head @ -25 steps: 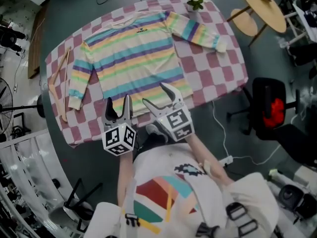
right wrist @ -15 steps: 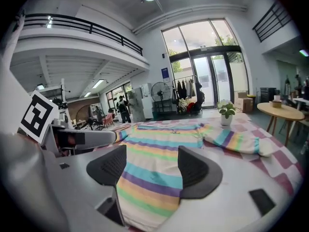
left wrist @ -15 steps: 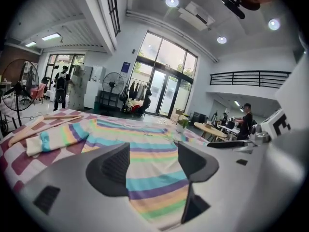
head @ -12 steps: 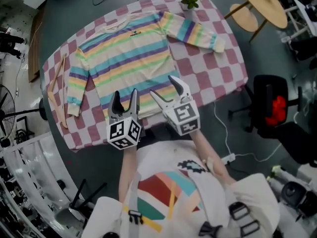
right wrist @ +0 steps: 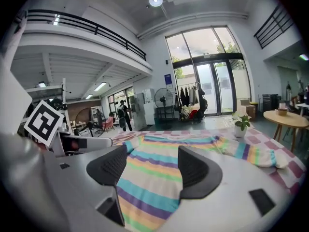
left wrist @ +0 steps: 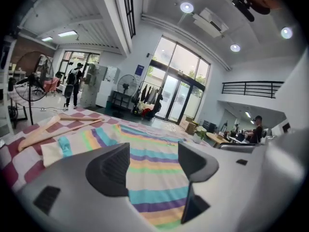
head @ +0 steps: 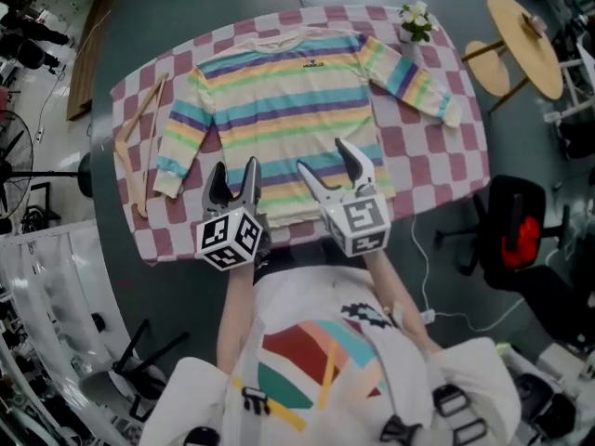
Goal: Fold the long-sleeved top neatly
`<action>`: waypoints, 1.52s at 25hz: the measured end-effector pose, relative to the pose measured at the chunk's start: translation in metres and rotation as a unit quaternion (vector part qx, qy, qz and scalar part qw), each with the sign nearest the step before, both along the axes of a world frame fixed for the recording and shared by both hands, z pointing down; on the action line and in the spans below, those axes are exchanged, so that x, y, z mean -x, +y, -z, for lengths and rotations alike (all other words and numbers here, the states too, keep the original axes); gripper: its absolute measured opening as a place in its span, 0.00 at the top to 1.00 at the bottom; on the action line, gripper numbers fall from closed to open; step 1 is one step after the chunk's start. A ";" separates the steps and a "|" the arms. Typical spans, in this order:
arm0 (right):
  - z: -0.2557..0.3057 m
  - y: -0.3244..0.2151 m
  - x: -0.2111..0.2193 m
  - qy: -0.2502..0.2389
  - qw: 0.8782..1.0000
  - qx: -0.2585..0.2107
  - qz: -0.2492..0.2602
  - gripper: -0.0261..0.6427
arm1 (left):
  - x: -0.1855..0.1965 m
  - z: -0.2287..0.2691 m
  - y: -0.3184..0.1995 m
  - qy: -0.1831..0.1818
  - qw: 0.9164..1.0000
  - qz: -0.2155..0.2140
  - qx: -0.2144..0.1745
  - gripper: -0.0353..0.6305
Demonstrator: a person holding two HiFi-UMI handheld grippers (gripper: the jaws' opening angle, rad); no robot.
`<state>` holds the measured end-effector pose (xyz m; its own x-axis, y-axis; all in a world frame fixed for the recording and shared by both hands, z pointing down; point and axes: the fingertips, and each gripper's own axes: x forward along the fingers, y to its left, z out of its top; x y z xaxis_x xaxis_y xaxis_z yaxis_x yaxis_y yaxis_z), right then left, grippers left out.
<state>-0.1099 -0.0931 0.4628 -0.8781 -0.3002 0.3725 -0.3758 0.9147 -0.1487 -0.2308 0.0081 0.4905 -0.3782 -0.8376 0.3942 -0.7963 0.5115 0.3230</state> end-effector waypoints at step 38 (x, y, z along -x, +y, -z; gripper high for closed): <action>-0.007 0.209 0.181 0.034 0.970 0.002 0.240 0.47 | 0.154 -0.155 0.185 0.506 0.705 0.433 -0.244 0.79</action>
